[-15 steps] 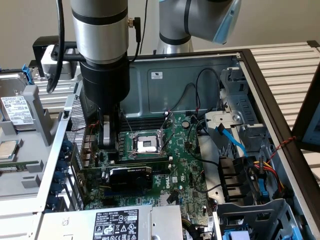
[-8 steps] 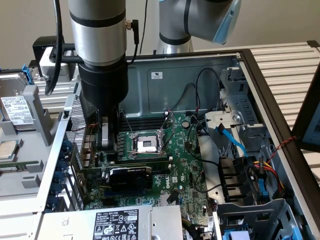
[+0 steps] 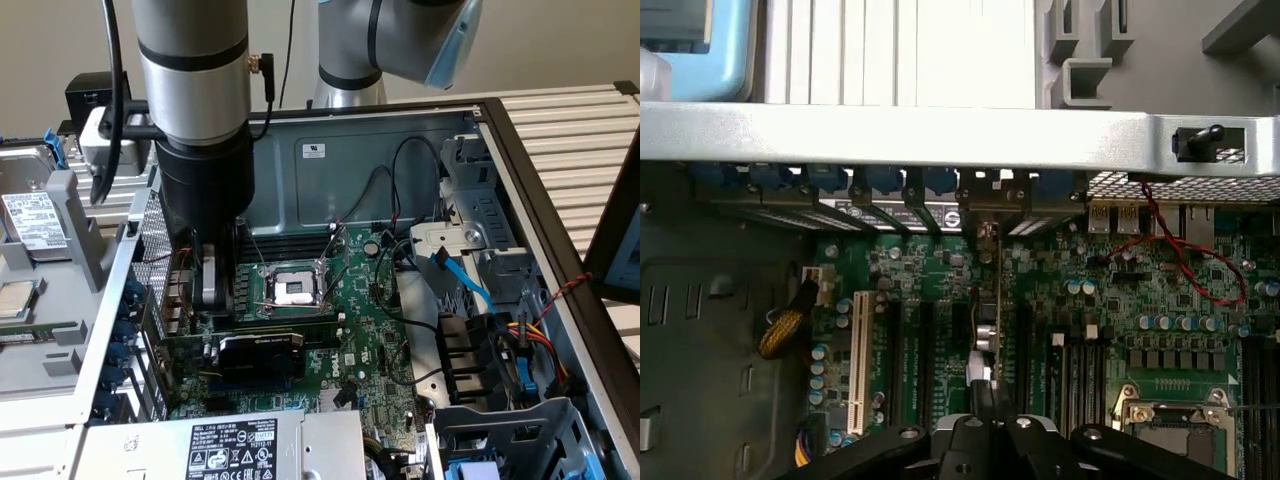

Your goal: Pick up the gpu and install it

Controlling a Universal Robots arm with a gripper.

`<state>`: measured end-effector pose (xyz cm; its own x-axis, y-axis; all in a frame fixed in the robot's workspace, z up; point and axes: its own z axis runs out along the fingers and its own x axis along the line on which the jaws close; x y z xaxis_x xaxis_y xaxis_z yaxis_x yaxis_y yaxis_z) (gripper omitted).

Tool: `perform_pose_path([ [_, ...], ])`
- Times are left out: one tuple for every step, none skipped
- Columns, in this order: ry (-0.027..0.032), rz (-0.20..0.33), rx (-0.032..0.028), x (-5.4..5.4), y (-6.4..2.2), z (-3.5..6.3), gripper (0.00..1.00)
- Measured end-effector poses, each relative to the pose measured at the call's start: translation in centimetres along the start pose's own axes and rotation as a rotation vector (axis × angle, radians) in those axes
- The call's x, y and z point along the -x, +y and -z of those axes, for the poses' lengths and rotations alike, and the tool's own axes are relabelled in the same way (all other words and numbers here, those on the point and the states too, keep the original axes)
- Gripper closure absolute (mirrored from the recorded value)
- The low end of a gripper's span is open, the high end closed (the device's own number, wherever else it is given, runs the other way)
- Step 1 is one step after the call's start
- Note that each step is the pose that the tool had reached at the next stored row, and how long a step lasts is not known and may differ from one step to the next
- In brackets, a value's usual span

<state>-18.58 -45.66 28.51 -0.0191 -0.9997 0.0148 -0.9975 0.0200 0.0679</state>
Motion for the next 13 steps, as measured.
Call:
perform_pose_path([
  [-0.0001, 0.0, -0.0019, 0.0, 0.04, -0.15, 0.89],
  [0.0, 0.0, -0.0029, 0.0, 0.11, -0.24, 0.89],
  [0.0001, 0.0, -0.004, -0.01, 0.26, -0.33, 0.89],
  [0.0, 0.0, -0.0057, -0.01, 0.38, -0.38, 0.89],
  [-0.0002, 0.0, -0.0067, 0.0, 0.43, -0.44, 0.89],
  [-0.0002, 0.0, -0.0074, 0.0, 0.45, -0.47, 0.89],
  [-0.0001, 0.0, -0.008, 0.0, 0.46, -0.51, 0.89],
  [-0.0003, 0.0, -0.009, 0.02, 0.49, -0.55, 0.89],
  [-0.0003, 0.0, -0.0099, 0.06, 0.52, -0.58, 0.89],
  [-0.0003, 0.0, -0.0108, 0.1, 0.54, -0.61, 0.89],
  [-0.0002, 0.0, -0.0126, 0.17, 0.57, -0.63, 0.89],
  [-0.0003, 0.0, -0.0141, 0.21, 0.59, -0.67, 0.89],
  [-0.0004, 0.0, -0.0162, 0.26, 0.64, -0.72, 0.89],
])
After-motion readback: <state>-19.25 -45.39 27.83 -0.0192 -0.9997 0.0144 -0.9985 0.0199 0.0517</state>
